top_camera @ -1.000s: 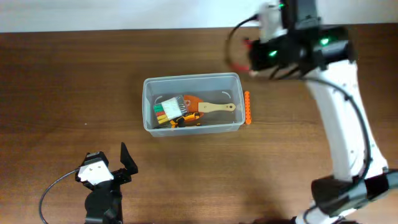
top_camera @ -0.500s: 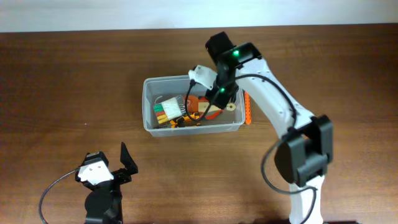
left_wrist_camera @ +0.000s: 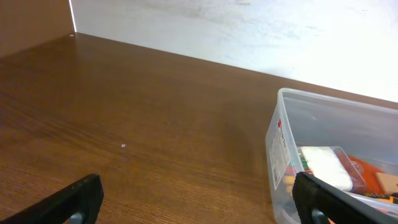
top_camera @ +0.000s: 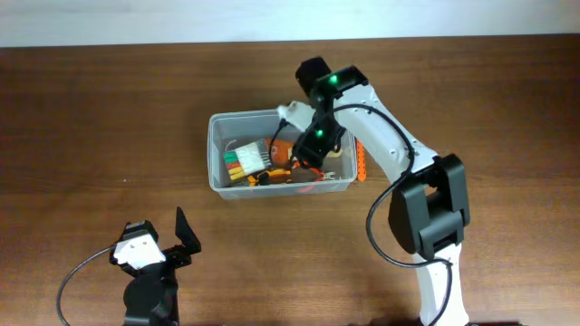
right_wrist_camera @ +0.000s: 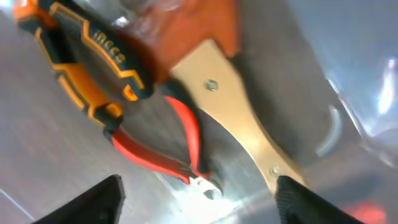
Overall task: Pack container
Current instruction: 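Drop the cutters into the container and withdraw the right gripper, then grasp the orange bit holder strip with the right gripper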
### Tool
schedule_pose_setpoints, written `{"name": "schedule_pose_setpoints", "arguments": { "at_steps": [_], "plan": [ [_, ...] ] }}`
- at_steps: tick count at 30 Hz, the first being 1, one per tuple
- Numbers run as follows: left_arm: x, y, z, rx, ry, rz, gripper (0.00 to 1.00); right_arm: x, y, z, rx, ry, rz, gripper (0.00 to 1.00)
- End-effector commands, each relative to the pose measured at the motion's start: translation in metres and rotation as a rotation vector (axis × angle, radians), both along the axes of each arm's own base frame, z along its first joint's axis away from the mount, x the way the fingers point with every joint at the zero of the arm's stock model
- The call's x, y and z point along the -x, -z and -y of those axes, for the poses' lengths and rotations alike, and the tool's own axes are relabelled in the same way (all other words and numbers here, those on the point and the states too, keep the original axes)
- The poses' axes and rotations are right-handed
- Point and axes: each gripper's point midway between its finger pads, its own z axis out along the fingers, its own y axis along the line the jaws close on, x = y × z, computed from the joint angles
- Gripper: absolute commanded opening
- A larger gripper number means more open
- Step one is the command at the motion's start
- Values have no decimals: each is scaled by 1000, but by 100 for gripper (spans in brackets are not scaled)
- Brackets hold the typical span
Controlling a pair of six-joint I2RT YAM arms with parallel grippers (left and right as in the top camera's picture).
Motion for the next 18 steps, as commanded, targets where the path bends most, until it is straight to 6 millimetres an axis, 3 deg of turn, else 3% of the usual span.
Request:
{"name": "schedule_pose_setpoints", "arguments": {
  "at_steps": [1, 3, 6, 9, 11, 13, 15, 16, 18],
  "plan": [
    [0, 1, 0, -9, 3, -2, 99, -36, -87, 21, -38, 282, 190, 98],
    [0, 1, 0, -9, 2, -2, 99, -49, -132, 35, -94, 409, 278, 99],
    [0, 1, 0, -9, 2, -2, 99, -63, -180, 62, -188, 621, 354, 99],
    [0, 1, 0, -9, 2, -2, 99, -73, -198, 95, -213, 721, 398, 99],
    [0, 1, 0, -9, 2, -2, 99, -77, -194, 123, -212, 857, 369, 99],
    [0, 1, 0, -9, 3, -2, 99, -77, -175, 151, -197, 1026, 298, 100],
    [0, 1, 0, -9, 2, -2, 99, -73, -146, 170, -163, 1153, 212, 95],
    [0, 1, 0, -9, 2, -2, 99, -68, -113, 178, -118, 1218, 132, 93],
    [0, 1, 0, -9, 2, -2, 99, -61, -79, 175, -86, 1225, 56, 92]
  ]
}}
